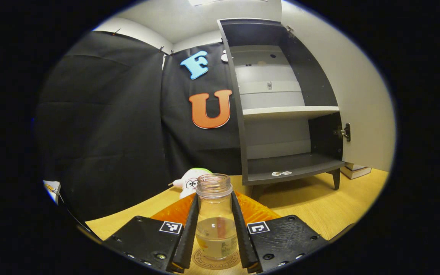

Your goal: Open the cabinet door with the right hand, grasp the bottle in the cabinet with the left hand and place it on the coaster, then close the cabinet door with the right hand.

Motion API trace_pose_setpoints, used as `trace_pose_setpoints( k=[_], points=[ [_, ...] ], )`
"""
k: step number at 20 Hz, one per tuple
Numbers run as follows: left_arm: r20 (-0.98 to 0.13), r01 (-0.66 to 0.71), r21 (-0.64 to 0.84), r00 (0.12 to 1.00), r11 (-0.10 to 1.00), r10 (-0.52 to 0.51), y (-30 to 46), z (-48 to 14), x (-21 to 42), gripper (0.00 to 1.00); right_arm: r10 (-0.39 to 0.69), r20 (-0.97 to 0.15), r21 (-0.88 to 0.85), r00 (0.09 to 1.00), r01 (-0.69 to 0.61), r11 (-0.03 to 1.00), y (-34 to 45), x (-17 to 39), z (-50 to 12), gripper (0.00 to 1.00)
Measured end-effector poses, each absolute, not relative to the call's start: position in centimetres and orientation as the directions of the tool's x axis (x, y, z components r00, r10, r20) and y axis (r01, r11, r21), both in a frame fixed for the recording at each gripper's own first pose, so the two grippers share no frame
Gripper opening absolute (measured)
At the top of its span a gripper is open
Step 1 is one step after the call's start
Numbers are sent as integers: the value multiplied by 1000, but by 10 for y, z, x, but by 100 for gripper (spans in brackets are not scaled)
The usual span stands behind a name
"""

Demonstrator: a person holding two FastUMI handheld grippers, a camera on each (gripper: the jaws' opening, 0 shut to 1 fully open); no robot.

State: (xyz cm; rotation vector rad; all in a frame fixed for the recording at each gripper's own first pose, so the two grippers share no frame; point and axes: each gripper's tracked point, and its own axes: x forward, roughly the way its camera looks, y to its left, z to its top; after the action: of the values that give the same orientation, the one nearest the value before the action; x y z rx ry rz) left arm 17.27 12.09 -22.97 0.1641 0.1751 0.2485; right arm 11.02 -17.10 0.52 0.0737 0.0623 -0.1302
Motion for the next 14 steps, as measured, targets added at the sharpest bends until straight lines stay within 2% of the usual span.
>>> trace_pose_setpoints(
  k=[7,12,13,14],
  points=[
    [-139,-217,157,961,964,239,119,-232,166,47,-131,-63,83,989,136,987,-169,111,6,94],
    [-153,-188,173,965,967,215,113,-236,167,59,-134,-63,82,989,139,987,-169,110,7,94],
    [-155,-183,177,965,967,211,113,-236,165,53,-135,-63,81,989,140,987,-169,110,6,94],
    [-156,-177,172,966,969,204,112,-234,166,81,-136,-62,80,989,140,987,-169,110,7,94]
  ],
)
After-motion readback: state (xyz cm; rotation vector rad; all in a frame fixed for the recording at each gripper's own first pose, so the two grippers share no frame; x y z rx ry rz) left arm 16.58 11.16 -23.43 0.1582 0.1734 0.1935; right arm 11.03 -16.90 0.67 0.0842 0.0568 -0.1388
